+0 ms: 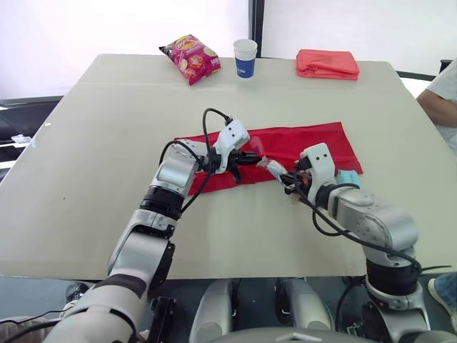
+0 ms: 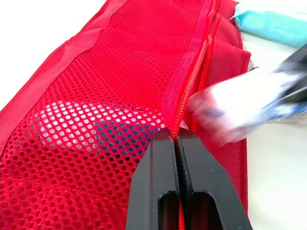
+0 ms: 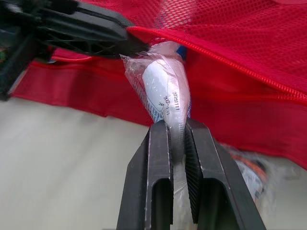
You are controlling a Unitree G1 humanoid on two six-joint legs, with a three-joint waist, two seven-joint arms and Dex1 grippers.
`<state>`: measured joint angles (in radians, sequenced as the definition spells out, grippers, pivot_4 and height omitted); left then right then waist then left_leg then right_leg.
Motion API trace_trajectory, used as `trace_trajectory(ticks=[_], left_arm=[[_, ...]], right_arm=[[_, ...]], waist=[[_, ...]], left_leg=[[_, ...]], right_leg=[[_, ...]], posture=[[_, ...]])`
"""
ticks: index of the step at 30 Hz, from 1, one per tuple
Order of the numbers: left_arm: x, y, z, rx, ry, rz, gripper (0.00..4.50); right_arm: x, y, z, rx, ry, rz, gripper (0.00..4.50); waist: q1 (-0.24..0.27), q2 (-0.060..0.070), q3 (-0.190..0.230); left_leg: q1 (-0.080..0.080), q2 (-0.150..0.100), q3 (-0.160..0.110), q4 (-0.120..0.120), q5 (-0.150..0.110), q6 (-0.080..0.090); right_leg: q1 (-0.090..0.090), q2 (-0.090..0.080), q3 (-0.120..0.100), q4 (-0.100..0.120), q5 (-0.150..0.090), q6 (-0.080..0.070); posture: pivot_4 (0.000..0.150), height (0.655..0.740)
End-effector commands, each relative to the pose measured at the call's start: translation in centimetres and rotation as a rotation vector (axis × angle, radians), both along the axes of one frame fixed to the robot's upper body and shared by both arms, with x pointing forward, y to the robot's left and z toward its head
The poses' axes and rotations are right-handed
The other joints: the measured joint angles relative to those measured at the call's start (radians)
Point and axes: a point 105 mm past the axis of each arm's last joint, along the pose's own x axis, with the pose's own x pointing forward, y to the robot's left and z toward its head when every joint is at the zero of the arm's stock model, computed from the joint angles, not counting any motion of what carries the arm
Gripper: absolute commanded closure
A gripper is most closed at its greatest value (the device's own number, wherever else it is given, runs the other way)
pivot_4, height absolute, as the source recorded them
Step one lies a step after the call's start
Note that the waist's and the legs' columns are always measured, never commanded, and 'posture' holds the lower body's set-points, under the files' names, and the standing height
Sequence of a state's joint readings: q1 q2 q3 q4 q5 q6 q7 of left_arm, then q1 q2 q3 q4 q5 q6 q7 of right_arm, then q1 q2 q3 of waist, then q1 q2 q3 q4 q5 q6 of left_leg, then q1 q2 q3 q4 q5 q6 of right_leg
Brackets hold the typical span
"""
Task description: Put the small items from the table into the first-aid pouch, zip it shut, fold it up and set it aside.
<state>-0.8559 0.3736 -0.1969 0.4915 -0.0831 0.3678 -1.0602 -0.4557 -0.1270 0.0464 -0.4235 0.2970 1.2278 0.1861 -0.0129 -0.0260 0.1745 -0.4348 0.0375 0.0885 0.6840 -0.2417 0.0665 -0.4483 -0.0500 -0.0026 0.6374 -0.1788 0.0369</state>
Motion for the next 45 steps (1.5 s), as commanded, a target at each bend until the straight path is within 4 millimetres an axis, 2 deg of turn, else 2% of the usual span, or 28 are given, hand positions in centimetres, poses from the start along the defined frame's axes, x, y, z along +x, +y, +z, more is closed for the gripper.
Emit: trace_trajectory(ticks=[1,8,11,14,15,18,20,23,26,29,33,34,38,41,43,45], left_arm=[[-0.5,-0.8,1.3,-0.031,-0.040,-0.040,4.50],[-0.9,-1.3,0.9,-0.026,-0.037,-0.069,4.50],[-1.0,-1.2,0.6,-0.019,-0.036,-0.070,4.50],[-1.0,-1.3,0.5,-0.017,-0.037,-0.069,4.50],[-0.9,-1.2,0.4,-0.015,-0.038,-0.064,4.50],[-0.7,-1.1,0.4,-0.014,-0.039,-0.051,4.50],[-0.6,-0.9,0.5,-0.014,-0.041,-0.046,4.50],[-0.4,-0.7,0.5,-0.010,-0.043,-0.040,4.50],[-0.3,-0.6,0.5,-0.008,-0.046,-0.039,4.50],[-0.2,-0.7,0.7,-0.004,-0.053,-0.043,4.50],[-0.1,-0.7,0.8,-0.002,-0.060,-0.048,4.50],[0.0,-0.7,0.9,-0.002,-0.061,-0.048,4.50],[0.0,-0.8,0.9,0.000,-0.064,-0.051,4.50],[0.0,-0.9,0.7,0.004,-0.068,-0.056,4.50],[0.0,-0.9,0.6,0.007,-0.070,-0.057,4.50],[0.1,-0.6,0.5,0.018,-0.076,-0.055,4.50]], right_arm=[[1.3,0.0,1.4,-0.007,-0.068,-0.060,4.49],[3.7,2.3,1.8,-0.010,-0.098,-0.071,4.49],[5.0,4.1,1.8,0.019,-0.104,-0.048,4.49],[5.3,4.8,1.7,0.049,-0.101,-0.021,4.49],[5.2,5.0,1.7,0.070,-0.097,-0.001,3.81],[4.4,4.6,2.0,0.079,-0.113,0.054,2.71],[3.2,3.8,2.3,0.071,-0.124,0.102,1.77],[1.6,2.3,2.3,0.026,-0.136,0.158,1.77],[0.8,1.3,2.3,-0.007,-0.141,0.176,1.77],[1.1,0.7,1.5,-0.056,-0.130,0.174,2.41],[2.7,2.0,0.4,-0.059,-0.104,0.164,4.21],[3.2,2.1,0.2,-0.064,-0.106,0.151,4.46],[5.1,3.0,0.3,-0.058,-0.148,0.123,4.46],[6.1,2.7,0.8,-0.080,-0.218,0.100,4.46],[5.9,2.2,1.3,-0.088,-0.262,0.120,4.46],[4.7,1.7,1.9,-0.070,-0.291,0.190,4.46]], waist=[[0.000,0.000,0.000],[-0.004,0.000,0.000],[-0.005,0.000,0.000],[-0.006,0.000,0.000],[-0.005,0.000,0.000],[-0.002,0.000,0.000],[-0.002,0.000,0.000],[-0.003,0.000,0.000],[-0.004,0.000,0.000],[-0.004,0.000,0.000],[-0.005,0.000,0.000],[-0.005,0.000,0.000],[-0.004,0.000,0.000],[-0.002,0.000,0.000],[-0.002,0.000,0.000],[0.000,0.000,0.000]], left_leg=[[0.000,0.000,0.000,0.000,0.000,0.000],[0.000,0.000,0.000,0.000,0.000,0.000],[0.000,0.000,0.000,0.000,0.000,0.000],[0.000,0.000,0.000,0.000,0.000,0.000],[0.000,0.000,0.000,-0.001,0.000,0.000],[0.000,0.000,0.000,-0.001,0.000,0.000],[0.000,0.000,-0.001,-0.001,0.000,0.000],[0.000,0.000,-0.001,-0.001,0.000,0.000],[0.000,0.000,-0.001,-0.001,0.000,0.000],[0.001,0.000,-0.001,-0.001,0.000,0.000],[0.001,0.000,0.000,-0.001,0.000,0.000],[0.001,0.000,0.000,-0.001,0.000,0.000],[0.001,0.000,0.000,-0.001,0.000,0.000],[0.000,0.000,0.000,-0.001,0.000,0.000],[0.000,0.000,0.000,-0.001,0.000,0.000],[0.000,0.000,0.000,-0.001,0.000,0.000]], right_leg=[[0.000,0.000,0.000,0.000,0.000,0.000],[0.000,0.000,0.000,0.000,0.000,0.000],[0.000,0.000,0.000,0.000,0.000,0.000],[0.000,0.001,0.000,0.000,0.000,0.000],[0.000,0.000,0.000,0.000,0.000,0.000],[0.000,0.000,0.000,0.000,0.000,0.000],[0.000,0.000,0.000,0.000,0.000,0.000],[0.000,0.000,0.000,0.000,0.000,0.000],[0.000,0.000,0.000,0.000,0.000,0.000],[0.000,0.000,0.000,0.000,0.000,0.000],[0.000,0.000,0.000,0.000,0.000,0.000],[0.000,0.001,0.000,0.000,0.000,0.000],[0.000,0.001,0.000,0.000,0.000,0.000],[0.000,0.001,0.000,0.000,0.000,0.000],[0.000,0.000,0.000,0.000,0.000,0.000],[0.000,0.000,0.000,0.000,0.000,0.000]], posture=[[0.150,0.7400],[0.150,0.7400],[0.150,0.7400],[0.150,0.7400],[0.150,0.7400],[0.150,0.7400],[0.150,0.7400],[0.150,0.7400],[0.150,0.7400],[0.150,0.7400],[0.150,0.7400],[0.150,0.7400],[0.150,0.7400],[0.150,0.7400],[0.150,0.7400],[0.150,0.7400]])
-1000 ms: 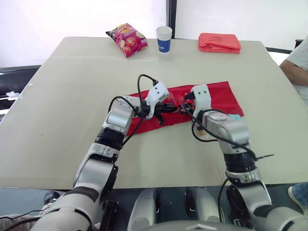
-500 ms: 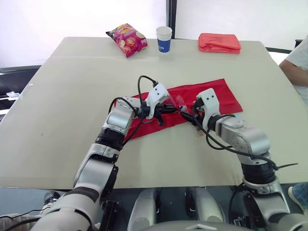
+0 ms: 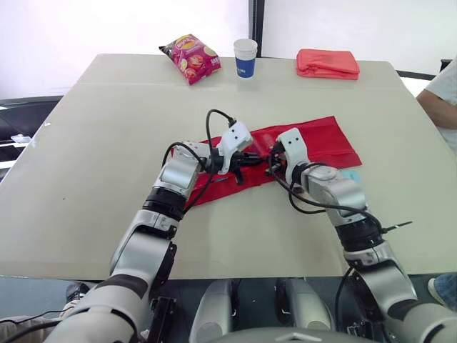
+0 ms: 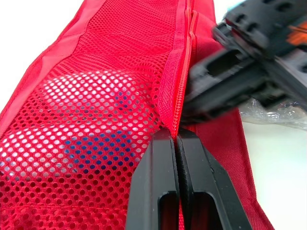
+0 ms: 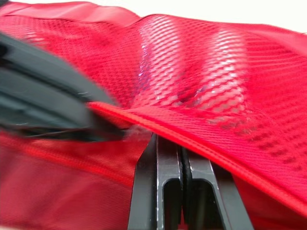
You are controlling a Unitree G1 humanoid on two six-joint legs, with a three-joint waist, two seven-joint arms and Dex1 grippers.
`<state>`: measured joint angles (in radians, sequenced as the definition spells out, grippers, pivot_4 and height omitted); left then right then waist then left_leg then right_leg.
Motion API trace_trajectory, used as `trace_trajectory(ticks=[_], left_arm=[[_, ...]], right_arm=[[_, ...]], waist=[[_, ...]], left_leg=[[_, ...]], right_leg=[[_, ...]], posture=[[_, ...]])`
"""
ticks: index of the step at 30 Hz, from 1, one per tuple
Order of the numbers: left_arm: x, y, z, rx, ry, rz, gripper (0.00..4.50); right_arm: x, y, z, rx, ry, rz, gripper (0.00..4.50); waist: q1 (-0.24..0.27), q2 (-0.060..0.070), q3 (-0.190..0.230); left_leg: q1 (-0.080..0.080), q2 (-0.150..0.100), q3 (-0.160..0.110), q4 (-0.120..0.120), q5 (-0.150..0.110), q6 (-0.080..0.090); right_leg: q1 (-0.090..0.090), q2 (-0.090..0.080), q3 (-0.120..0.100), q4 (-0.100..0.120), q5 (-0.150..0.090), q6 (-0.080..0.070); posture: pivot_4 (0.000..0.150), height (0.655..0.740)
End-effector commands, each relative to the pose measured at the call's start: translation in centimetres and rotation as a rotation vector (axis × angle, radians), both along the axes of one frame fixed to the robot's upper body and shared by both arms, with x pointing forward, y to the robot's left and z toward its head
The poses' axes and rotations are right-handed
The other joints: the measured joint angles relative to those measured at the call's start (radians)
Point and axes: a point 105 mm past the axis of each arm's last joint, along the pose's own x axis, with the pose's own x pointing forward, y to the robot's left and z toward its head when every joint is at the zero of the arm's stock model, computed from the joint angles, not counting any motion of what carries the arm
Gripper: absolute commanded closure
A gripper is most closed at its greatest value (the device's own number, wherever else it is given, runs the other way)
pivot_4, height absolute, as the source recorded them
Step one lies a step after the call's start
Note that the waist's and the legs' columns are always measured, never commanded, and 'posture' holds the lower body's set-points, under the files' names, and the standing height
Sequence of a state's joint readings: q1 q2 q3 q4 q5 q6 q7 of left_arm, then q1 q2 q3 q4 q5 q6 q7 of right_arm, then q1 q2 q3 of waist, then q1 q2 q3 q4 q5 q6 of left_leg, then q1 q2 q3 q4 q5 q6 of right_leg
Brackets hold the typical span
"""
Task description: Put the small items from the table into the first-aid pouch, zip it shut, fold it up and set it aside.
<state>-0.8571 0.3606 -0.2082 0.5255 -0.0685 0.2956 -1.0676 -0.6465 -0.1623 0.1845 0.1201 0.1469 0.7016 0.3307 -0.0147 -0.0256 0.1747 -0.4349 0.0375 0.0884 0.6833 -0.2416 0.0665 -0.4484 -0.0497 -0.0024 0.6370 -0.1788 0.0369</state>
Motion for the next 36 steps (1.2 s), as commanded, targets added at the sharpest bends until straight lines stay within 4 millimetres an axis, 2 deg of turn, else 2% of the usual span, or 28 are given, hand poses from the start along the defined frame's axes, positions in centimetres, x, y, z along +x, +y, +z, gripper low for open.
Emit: trace_trajectory(ticks=[1,2,5,8,10,11,13,20,26,29,33,36], left_arm=[[0.2,0.1,0.8,0.017,-0.049,-0.022,4.50],[0.3,0.4,0.7,0.027,-0.056,-0.023,4.50],[0.6,1.2,0.5,0.064,-0.074,-0.030,4.50],[0.7,2.9,0.1,0.124,-0.086,-0.057,4.50],[0.5,4.2,-0.1,0.158,-0.083,-0.088,4.50],[0.2,5.0,-0.3,0.177,-0.081,-0.112,4.50],[0.0,7.0,-0.6,0.239,-0.084,-0.135,4.50],[1.2,10.4,-0.1,0.329,-0.145,-0.064,4.50],[1.3,9.6,2.0,0.154,-0.077,-0.038,4.50],[1.1,8.8,2.4,0.118,-0.089,-0.046,3.60],[0.2,5.9,2.7,0.057,-0.101,-0.046,1.72],[0.2,4.6,2.0,0.087,-0.156,0.005,0.64]], right_arm=[[-2.1,-0.8,3.0,0.039,-0.117,0.139,4.46],[-3.2,-1.3,3.5,0.042,-0.130,0.187,4.46],[-5.8,-3.3,4.6,0.047,-0.151,0.264,3.68],[-9.7,-6.4,6.2,0.044,-0.171,0.347,2.29],[-11.8,-7.9,7.1,0.031,-0.187,0.373,1.12],[-12.8,-8.7,7.6,0.023,-0.197,0.379,0.97],[-15.0,-10.4,8.3,-0.020,-0.211,0.389,0.02],[-18.5,-13.1,9.1,-0.086,-0.190,0.362,0.02],[-19.3,-14.6,10.2,-0.098,-0.216,0.317,0.02],[-19.2,-14.5,11.0,-0.085,-0.240,0.322,0.00],[-18.7,-13.8,12.0,-0.090,-0.262,0.357,0.00],[-18.3,-13.3,12.7,-0.097,-0.272,0.385,0.00]], waist=[[0.002,0.000,0.000],[0.003,0.000,0.000],[0.000,0.000,0.000],[-0.001,0.000,0.000],[0.000,0.000,0.000],[-0.002,0.000,0.000],[0.002,0.000,0.000],[0.007,-0.001,0.000],[0.007,-0.001,0.000],[0.007,-0.001,0.000],[0.008,-0.001,0.000],[0.008,-0.002,0.000]], left_leg=[[0.000,0.000,0.000,0.000,0.000,0.000],[0.000,0.000,-0.001,0.000,0.000,0.000],[-0.001,0.000,0.000,0.000,0.000,0.000],[0.000,0.000,-0.001,0.000,0.000,0.000],[0.001,0.001,0.000,-0.001,0.000,0.000],[0.001,0.001,0.000,-0.001,0.000,0.000],[0.001,0.001,0.000,-0.001,0.000,0.000],[0.002,0.002,0.000,0.000,0.000,0.000],[0.000,0.001,0.000,0.000,0.000,0.000],[0.001,0.001,0.000,0.000,0.000,0.000],[0.001,0.001,-0.001,0.000,0.000,0.000],[0.001,0.000,-0.001,0.000,0.000,0.000]], right_leg=[[0.000,0.000,0.000,0.000,0.000,0.000],[0.000,0.000,0.000,0.000,0.000,0.000],[0.000,0.000,0.000,-0.001,0.000,0.000],[0.000,0.000,0.000,-0.001,-0.001,0.001],[0.000,0.000,0.000,-0.001,-0.002,0.000],[0.000,0.000,0.000,-0.001,-0.002,0.000],[0.000,0.001,0.000,-0.001,-0.003,-0.002],[0.001,0.000,0.000,-0.002,-0.005,0.000],[0.001,-0.001,0.000,-0.003,-0.004,-0.001],[0.001,-0.001,0.000,-0.003,-0.004,0.000],[0.002,-0.002,0.000,-0.003,-0.004,-0.001],[0.002,-0.002,0.000,-0.003,-0.004,-0.001]], posture=[[0.150,0.7400],[0.150,0.7400],[0.150,0.7400],[0.150,0.7400],[0.150,0.7400],[0.150,0.7400],[0.150,0.7400],[0.150,0.7400],[0.150,0.7400],[0.150,0.7400],[0.150,0.7400],[0.150,0.7400]])
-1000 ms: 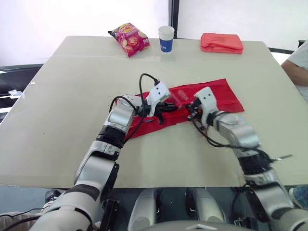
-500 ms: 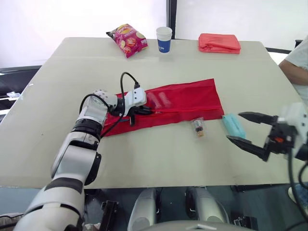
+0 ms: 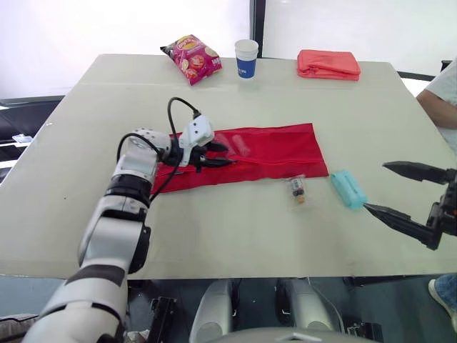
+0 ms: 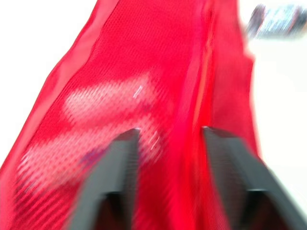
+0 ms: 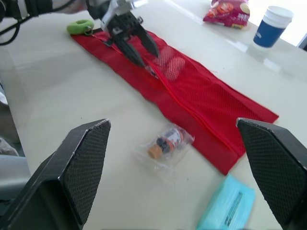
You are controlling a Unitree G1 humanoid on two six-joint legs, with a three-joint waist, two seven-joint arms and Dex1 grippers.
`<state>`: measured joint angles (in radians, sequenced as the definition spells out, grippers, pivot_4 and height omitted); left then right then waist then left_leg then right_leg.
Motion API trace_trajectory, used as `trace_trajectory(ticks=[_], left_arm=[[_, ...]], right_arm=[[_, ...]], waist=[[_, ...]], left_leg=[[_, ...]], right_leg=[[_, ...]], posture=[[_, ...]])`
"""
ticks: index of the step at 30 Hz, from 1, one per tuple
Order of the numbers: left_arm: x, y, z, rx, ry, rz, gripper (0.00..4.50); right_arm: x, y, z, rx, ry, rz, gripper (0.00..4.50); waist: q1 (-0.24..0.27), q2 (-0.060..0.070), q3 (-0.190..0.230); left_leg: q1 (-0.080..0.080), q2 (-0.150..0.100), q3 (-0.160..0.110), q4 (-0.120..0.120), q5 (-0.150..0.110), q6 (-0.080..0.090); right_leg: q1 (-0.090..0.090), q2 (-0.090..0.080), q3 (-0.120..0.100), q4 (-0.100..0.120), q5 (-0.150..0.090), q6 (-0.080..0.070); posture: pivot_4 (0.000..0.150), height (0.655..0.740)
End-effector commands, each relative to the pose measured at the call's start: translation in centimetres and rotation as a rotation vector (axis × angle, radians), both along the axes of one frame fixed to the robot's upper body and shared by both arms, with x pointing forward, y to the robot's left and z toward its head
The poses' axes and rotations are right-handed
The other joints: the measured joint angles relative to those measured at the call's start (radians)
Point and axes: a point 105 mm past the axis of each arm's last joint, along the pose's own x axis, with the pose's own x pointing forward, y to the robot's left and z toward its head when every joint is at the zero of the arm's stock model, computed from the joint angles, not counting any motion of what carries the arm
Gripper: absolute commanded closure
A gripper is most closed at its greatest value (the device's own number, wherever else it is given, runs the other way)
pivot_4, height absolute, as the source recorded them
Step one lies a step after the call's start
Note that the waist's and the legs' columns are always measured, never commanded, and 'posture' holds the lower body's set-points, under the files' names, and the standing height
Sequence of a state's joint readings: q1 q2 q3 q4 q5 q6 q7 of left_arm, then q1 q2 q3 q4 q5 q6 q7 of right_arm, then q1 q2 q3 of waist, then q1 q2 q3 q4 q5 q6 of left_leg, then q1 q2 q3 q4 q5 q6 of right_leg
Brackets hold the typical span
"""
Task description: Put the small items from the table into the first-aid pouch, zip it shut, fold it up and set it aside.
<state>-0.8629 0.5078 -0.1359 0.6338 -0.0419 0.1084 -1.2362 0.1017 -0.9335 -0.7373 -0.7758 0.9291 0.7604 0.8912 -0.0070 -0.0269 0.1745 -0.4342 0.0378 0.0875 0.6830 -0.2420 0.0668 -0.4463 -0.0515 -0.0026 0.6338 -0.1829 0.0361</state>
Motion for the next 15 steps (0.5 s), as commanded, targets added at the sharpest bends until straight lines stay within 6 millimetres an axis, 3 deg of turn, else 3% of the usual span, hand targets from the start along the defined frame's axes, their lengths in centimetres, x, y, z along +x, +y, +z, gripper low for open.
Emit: trace_trajectory(ticks=[1,11,12,15], left_arm=[[0.4,-1.4,0.8,0.033,-0.118,0.051,0.64],[1.1,-2.1,0.0,0.111,-0.203,0.088,0.64],[1.0,-2.1,0.1,0.108,-0.199,0.081,1.13],[0.8,-2.2,0.6,0.084,-0.186,0.052,1.99]], right_arm=[[0.4,0.5,1.0,-0.014,-0.022,0.029,0.00],[1.1,0.6,0.9,-0.041,-0.010,0.019,0.00],[1.2,0.6,0.8,-0.044,-0.010,0.011,0.00],[1.9,0.3,0.0,-0.052,0.021,-0.049,0.00]], waist=[[0.000,0.000,0.000],[0.005,0.000,0.000],[0.005,0.000,0.000],[0.005,0.000,0.000]], left_leg=[[0.000,0.000,-0.001,0.000,0.000,0.000],[0.000,0.000,0.000,0.000,0.000,0.000],[0.000,0.000,0.000,0.000,0.000,0.000],[0.000,0.000,0.000,0.000,0.000,0.000]], right_leg=[[0.000,0.000,0.000,0.000,0.000,0.000],[0.000,0.001,0.000,0.000,0.000,0.000],[0.000,0.001,0.000,0.000,0.000,0.000],[0.000,0.001,0.000,0.000,0.000,0.000]], posture=[[0.150,0.7400],[0.150,0.7400],[0.150,0.7400],[0.150,0.7400]])
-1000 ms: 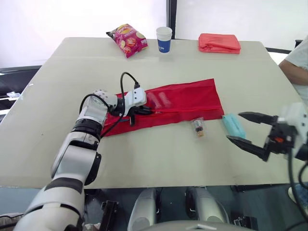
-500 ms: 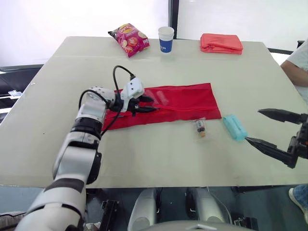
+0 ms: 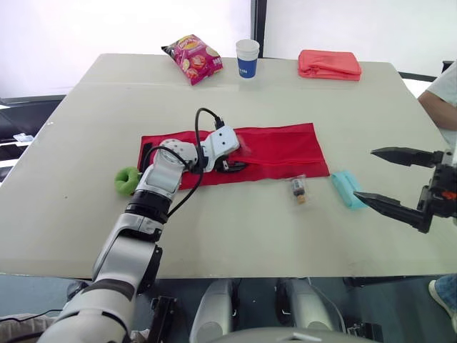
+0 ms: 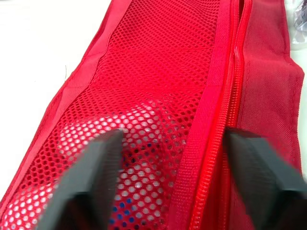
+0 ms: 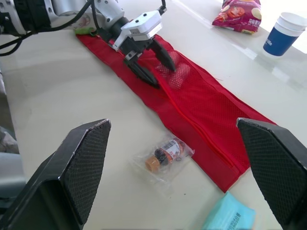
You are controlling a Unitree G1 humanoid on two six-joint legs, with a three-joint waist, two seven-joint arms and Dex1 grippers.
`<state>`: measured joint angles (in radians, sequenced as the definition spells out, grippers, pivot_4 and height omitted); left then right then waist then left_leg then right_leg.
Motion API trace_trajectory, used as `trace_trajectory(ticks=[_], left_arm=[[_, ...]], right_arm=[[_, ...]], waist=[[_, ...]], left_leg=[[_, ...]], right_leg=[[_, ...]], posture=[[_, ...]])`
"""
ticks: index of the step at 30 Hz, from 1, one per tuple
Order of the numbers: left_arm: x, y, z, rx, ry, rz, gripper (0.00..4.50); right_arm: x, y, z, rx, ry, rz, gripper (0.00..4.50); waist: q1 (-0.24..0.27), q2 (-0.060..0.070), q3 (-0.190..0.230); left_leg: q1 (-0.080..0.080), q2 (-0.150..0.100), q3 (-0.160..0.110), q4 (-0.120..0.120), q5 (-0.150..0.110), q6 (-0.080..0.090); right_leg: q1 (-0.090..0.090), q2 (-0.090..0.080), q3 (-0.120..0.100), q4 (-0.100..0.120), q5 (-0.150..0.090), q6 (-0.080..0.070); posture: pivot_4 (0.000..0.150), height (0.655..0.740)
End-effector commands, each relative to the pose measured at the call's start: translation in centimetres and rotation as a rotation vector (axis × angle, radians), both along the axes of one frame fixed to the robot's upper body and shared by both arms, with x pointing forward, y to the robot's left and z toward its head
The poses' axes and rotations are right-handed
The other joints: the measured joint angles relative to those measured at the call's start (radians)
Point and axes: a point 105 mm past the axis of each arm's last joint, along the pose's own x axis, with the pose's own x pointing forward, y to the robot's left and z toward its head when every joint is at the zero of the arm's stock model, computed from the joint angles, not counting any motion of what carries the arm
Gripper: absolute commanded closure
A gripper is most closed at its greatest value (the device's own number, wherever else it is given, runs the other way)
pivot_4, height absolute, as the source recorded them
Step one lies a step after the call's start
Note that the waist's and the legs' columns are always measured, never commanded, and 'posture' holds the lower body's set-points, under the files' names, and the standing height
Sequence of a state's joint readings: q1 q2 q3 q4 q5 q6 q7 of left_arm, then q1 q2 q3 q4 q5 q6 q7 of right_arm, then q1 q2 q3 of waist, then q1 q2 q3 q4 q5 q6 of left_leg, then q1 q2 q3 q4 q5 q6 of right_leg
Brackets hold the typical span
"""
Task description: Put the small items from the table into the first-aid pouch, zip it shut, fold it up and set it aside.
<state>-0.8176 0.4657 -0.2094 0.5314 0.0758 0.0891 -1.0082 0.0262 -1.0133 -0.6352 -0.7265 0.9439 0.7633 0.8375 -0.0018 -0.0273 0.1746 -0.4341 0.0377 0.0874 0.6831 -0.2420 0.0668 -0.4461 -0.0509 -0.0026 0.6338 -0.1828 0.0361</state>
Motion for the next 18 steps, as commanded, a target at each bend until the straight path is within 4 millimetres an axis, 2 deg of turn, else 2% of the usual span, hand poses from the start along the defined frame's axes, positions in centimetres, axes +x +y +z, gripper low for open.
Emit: trace_trajectory(ticks=[1,3,6,7,13,18], left_arm=[[-0.2,-0.5,1.7,-0.031,-0.022,-0.056,2.21],[-0.4,-0.5,1.7,-0.035,-0.012,-0.069,2.84],[-0.4,-0.6,1.7,-0.049,-0.001,-0.073,4.33],[-0.4,-0.6,1.7,-0.055,0.003,-0.073,4.47],[-0.7,-1.3,1.6,-0.079,0.020,-0.087,4.47],[-0.7,-1.8,1.6,-0.095,0.028,-0.089,4.47]], right_arm=[[1.0,-0.4,-0.8,-0.025,0.027,-0.092,0.00],[1.9,-0.3,-2.2,-0.011,0.086,-0.154,0.00],[3.2,1.0,-4.8,0.023,0.169,-0.217,0.00],[3.6,1.8,-5.7,0.021,0.190,-0.228,0.00],[6.0,5.3,-9.1,0.099,0.305,-0.328,0.00],[6.6,7.5,-11.3,0.101,0.380,-0.360,0.00]], waist=[[0.000,0.000,0.000],[-0.001,0.000,0.000],[-0.004,0.000,0.000],[-0.005,0.000,0.000],[-0.006,0.000,0.000],[-0.004,0.000,0.000]], left_leg=[[0.000,0.000,0.000,0.000,0.000,0.000],[0.000,0.000,0.000,0.000,0.000,0.000],[0.000,0.000,0.000,0.000,0.000,0.000],[0.000,0.001,0.000,0.000,0.000,0.000],[-0.001,0.000,0.001,0.000,0.000,0.000],[-0.001,0.000,0.000,0.001,0.000,0.000]], right_leg=[[0.000,0.000,0.000,0.000,0.000,0.000],[0.000,0.000,0.000,0.000,0.000,-0.001],[0.000,0.000,0.000,0.000,0.001,-0.003],[0.000,0.000,0.000,0.000,0.001,-0.003],[-0.001,0.000,0.000,0.001,0.002,-0.003],[-0.001,0.000,0.000,0.002,0.003,0.000]], posture=[[0.150,0.7400],[0.150,0.7400],[0.150,0.7400],[0.150,0.7400],[0.150,0.7400],[0.150,0.7400]])
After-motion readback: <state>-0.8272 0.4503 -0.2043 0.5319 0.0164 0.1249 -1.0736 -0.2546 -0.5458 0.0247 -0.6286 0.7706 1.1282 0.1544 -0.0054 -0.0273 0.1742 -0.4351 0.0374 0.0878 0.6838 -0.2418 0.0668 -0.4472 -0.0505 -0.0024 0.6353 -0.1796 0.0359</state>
